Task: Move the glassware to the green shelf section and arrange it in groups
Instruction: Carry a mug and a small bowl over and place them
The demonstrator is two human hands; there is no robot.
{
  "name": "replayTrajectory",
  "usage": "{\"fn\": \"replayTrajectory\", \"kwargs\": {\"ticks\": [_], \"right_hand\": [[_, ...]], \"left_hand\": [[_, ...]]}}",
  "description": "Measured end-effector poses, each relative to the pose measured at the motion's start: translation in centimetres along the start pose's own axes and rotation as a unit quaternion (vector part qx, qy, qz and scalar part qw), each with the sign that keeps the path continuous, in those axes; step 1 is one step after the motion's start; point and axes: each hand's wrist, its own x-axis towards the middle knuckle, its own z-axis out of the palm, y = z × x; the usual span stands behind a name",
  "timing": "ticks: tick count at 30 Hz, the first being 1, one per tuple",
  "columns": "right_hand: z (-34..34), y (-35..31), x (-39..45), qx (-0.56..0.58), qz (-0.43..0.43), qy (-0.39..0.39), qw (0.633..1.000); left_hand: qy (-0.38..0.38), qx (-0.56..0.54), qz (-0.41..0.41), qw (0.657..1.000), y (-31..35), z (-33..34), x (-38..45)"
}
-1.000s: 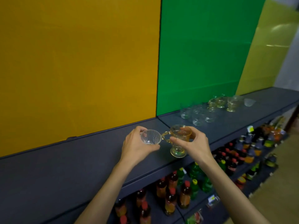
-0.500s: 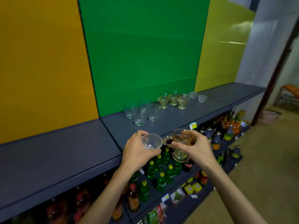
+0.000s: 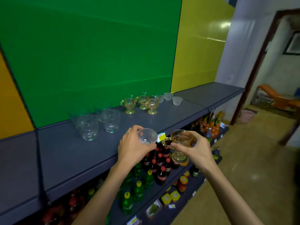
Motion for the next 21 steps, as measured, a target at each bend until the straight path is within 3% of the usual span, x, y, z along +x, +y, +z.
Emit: {"fn": "replayTrajectory", "kwargs": {"ticks": [10, 21], "right_hand": [[-1.7, 2.9, 18.3, -0.008, -0.032, -0.01, 0.999], [-3.8, 7.3, 32.1, 0.028, -0.053, -0.014, 0.998]], "left_hand": [[-0.003, -0.007, -0.009, 1.0, 2.9, 8.5, 14.0], [-0.022, 0.021, -0.049, 0.998, 5.5, 18.4, 23.6]]}}
